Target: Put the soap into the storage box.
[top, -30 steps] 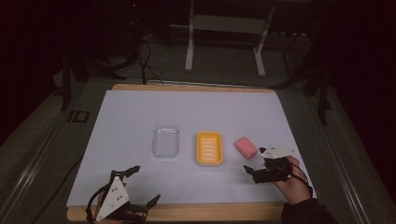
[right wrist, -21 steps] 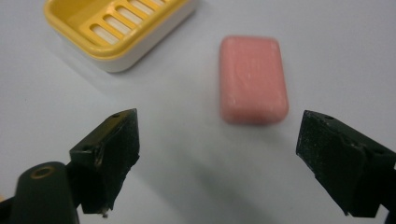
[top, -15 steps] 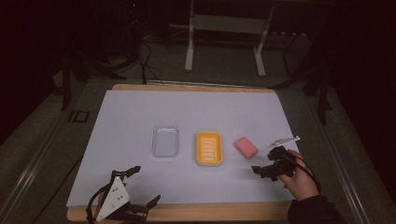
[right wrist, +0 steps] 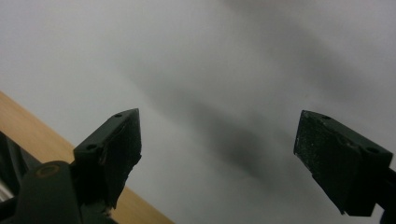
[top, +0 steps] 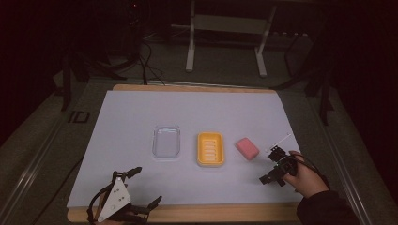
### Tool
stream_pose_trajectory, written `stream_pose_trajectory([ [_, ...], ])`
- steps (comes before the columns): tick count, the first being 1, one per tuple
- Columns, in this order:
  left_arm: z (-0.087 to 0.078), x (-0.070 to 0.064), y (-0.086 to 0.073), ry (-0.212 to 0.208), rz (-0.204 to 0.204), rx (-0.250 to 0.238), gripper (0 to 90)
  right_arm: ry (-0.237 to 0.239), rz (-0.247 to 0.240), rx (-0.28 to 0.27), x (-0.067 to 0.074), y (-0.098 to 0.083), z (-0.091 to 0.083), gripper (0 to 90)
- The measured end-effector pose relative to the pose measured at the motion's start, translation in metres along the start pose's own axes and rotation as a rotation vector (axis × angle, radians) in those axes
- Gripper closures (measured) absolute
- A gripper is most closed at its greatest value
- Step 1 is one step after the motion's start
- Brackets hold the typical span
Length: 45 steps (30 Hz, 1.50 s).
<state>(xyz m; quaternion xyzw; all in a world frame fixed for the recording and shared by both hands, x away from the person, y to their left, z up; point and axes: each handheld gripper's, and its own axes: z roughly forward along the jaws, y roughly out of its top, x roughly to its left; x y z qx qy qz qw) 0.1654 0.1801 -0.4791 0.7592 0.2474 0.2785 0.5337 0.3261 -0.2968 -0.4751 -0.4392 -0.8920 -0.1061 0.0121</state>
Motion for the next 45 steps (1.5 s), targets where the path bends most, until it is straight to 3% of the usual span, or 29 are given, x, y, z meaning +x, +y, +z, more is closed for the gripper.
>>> stream_pose_trajectory([
  [5, 0.0, 0.0, 0.0, 0.0, -0.001, -0.001, 0.4, -0.014, -0.014, 0.073, 0.001, 0.004, 0.002, 13.2],
  [14, 0.0, 0.0, 0.0, -0.004, 0.001, 0.0, 0.4, -0.038, -0.082, 0.188, -0.002, 0.011, 0.002, 12.5],
  [17, 0.0, 0.0, 0.0, -0.003, 0.0, -0.001, 0.4, -0.05, -0.091, 0.205, -0.003, 0.015, 0.001, 12.6],
  [32, 0.0, 0.0, 0.0, -0.007, -0.002, 0.001, 0.4, -0.079, -0.152, 0.162, -0.002, 0.031, 0.0, 12.4],
  [45, 0.001, 0.0, 0.0, -0.011, -0.003, 0.002, 0.4, -0.062, -0.171, 0.064, -0.004, 0.055, -0.008, 13.7],
])
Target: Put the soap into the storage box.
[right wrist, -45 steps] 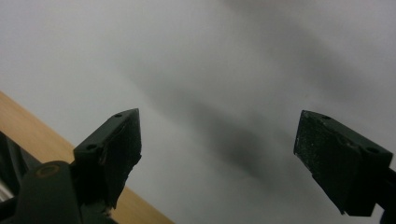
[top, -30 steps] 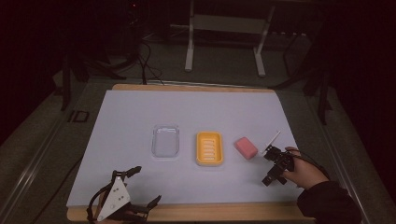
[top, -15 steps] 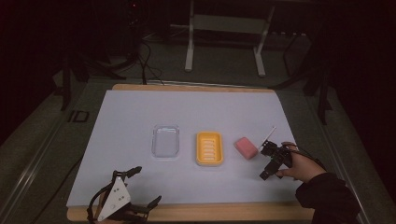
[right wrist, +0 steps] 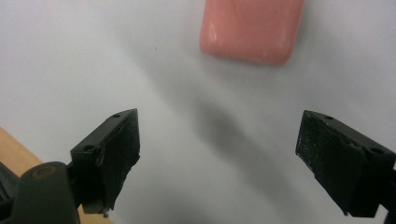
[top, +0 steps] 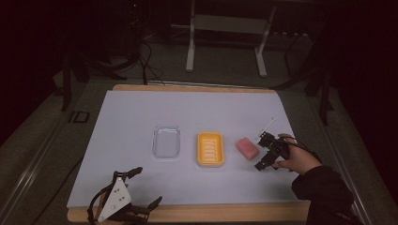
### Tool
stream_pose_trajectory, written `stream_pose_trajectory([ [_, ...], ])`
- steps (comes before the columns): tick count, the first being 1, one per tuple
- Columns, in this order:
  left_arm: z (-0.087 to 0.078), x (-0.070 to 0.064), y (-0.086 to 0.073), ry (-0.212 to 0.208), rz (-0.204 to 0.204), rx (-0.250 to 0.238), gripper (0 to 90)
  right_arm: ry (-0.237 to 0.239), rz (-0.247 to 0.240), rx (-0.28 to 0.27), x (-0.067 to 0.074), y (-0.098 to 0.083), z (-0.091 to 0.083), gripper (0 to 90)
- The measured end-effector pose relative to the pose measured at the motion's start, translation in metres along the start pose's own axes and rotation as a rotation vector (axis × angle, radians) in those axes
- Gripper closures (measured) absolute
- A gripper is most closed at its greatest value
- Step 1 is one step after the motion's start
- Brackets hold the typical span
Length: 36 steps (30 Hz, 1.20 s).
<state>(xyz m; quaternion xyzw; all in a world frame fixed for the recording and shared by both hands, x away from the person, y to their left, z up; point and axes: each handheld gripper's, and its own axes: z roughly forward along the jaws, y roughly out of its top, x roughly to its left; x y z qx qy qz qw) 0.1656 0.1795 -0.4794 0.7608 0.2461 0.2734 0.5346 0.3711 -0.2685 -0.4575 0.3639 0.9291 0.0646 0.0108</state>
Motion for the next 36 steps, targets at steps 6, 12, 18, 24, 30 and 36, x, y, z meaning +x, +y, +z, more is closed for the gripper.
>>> stream_pose_trajectory([
  [6, 0.0, 0.0, 0.0, 0.0, 0.0, -0.001, 0.4, -0.003, -0.034, -0.072, 0.0, 0.011, -0.004, 13.9],
  [12, 0.0, 0.0, 0.0, -0.002, 0.0, 0.001, 0.4, -0.008, -0.06, -0.152, 0.0, 0.02, -0.005, 14.6],
  [18, 0.0, 0.0, 0.0, -0.005, -0.001, 0.002, 0.4, -0.014, -0.043, -0.259, -0.004, 0.028, -0.004, 15.7],
  [24, 0.0, 0.0, 0.0, -0.005, -0.001, 0.002, 0.4, -0.011, -0.029, -0.28, -0.009, 0.036, 0.007, 17.5],
  [30, 0.0, 0.0, 0.0, -0.007, 0.0, 0.002, 0.4, -0.032, -0.025, -0.279, -0.012, 0.04, 0.019, 17.9],
  [36, 0.0, 0.0, 0.0, -0.008, -0.002, 0.002, 0.4, -0.027, -0.001, -0.252, -0.018, 0.041, 0.031, 17.9],
])
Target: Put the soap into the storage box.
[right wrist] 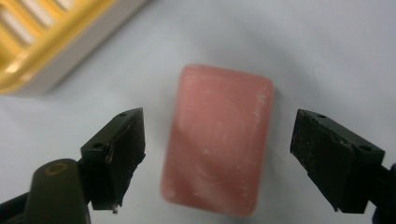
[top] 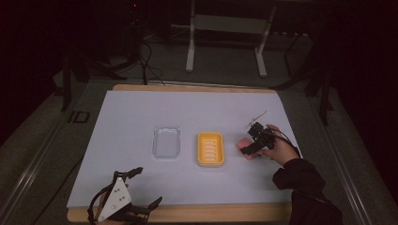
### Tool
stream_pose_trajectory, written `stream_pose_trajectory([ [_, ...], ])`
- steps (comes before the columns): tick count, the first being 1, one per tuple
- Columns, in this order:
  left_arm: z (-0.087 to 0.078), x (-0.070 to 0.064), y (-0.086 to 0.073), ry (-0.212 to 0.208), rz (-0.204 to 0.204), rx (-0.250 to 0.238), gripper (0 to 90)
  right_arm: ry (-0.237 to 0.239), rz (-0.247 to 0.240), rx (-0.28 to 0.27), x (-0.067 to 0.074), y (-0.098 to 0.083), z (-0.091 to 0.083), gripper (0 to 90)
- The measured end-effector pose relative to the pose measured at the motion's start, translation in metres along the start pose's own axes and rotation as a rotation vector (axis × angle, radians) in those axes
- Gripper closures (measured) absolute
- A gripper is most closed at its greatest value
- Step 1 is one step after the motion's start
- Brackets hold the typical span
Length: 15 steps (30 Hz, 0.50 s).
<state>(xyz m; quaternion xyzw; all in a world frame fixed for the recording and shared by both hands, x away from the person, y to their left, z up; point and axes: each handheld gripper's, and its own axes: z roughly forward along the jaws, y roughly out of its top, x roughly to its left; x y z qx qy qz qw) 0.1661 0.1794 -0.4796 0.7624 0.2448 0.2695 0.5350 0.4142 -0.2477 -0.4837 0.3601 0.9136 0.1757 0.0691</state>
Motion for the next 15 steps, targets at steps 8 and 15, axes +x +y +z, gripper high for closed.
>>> stream_pose_trajectory([
  [8, 0.0, 0.0, 0.0, -0.001, 0.0, 0.0, 0.4, 0.021, -0.006, 0.06, -0.002, -0.003, 0.017, 26.0],
  [15, 0.0, 0.0, 0.0, -0.001, 0.001, 0.002, 0.4, 0.003, -0.004, 0.093, -0.001, 0.0, 0.021, 34.4],
])
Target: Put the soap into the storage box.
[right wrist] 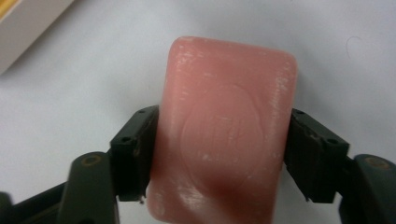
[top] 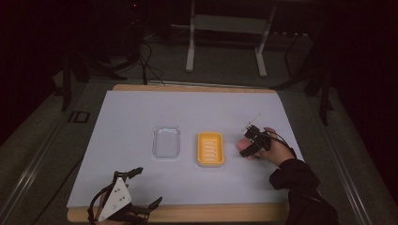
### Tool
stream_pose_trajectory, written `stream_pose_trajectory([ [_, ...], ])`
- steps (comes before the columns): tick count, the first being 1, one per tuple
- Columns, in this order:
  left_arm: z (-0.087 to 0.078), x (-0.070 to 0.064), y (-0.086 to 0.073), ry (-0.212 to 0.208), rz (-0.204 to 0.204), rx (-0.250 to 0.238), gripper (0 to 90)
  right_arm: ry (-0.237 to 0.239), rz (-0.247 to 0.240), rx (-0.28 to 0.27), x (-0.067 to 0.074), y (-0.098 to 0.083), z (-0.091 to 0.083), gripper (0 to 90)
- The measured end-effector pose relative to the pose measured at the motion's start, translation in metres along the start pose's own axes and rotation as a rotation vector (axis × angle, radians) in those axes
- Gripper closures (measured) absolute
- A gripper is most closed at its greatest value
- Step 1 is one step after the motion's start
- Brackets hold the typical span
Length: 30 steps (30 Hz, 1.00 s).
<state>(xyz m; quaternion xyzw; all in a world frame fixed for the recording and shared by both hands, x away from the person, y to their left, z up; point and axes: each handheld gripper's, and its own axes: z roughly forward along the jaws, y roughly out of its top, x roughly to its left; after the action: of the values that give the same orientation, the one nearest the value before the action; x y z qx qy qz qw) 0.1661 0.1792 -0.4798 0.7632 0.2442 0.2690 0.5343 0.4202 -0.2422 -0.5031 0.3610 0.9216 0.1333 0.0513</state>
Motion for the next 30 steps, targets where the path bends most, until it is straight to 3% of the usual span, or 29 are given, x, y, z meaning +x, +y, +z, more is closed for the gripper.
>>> stream_pose_trajectory([
  [4, 0.0, 0.0, 0.0, -0.002, 0.0, 0.002, 0.4, -0.017, 0.014, 0.016, 0.002, 0.002, 0.0, 36.2],
  [13, 0.0, 0.0, 0.0, 0.0, -0.001, 0.001, 0.4, -0.075, 0.164, 0.033, 0.01, 0.002, -0.002, 37.5],
  [16, 0.0, 0.0, 0.0, 0.001, 0.0, 0.003, 0.4, -0.093, 0.194, 0.04, 0.014, 0.002, -0.003, 37.6],
  [18, 0.001, 0.0, 0.0, 0.001, 0.0, 0.002, 0.4, -0.1, 0.256, 0.015, 0.018, 0.003, -0.012, 37.6],
  [22, 0.0, 0.0, 0.0, 0.001, 0.002, 0.003, 0.4, -0.11, 0.324, 0.004, 0.02, 0.006, -0.022, 37.6],
  [30, 0.002, 0.0, 0.0, -0.001, 0.002, 0.003, 0.4, -0.117, 0.393, -0.028, 0.022, 0.007, -0.045, 37.6],
])
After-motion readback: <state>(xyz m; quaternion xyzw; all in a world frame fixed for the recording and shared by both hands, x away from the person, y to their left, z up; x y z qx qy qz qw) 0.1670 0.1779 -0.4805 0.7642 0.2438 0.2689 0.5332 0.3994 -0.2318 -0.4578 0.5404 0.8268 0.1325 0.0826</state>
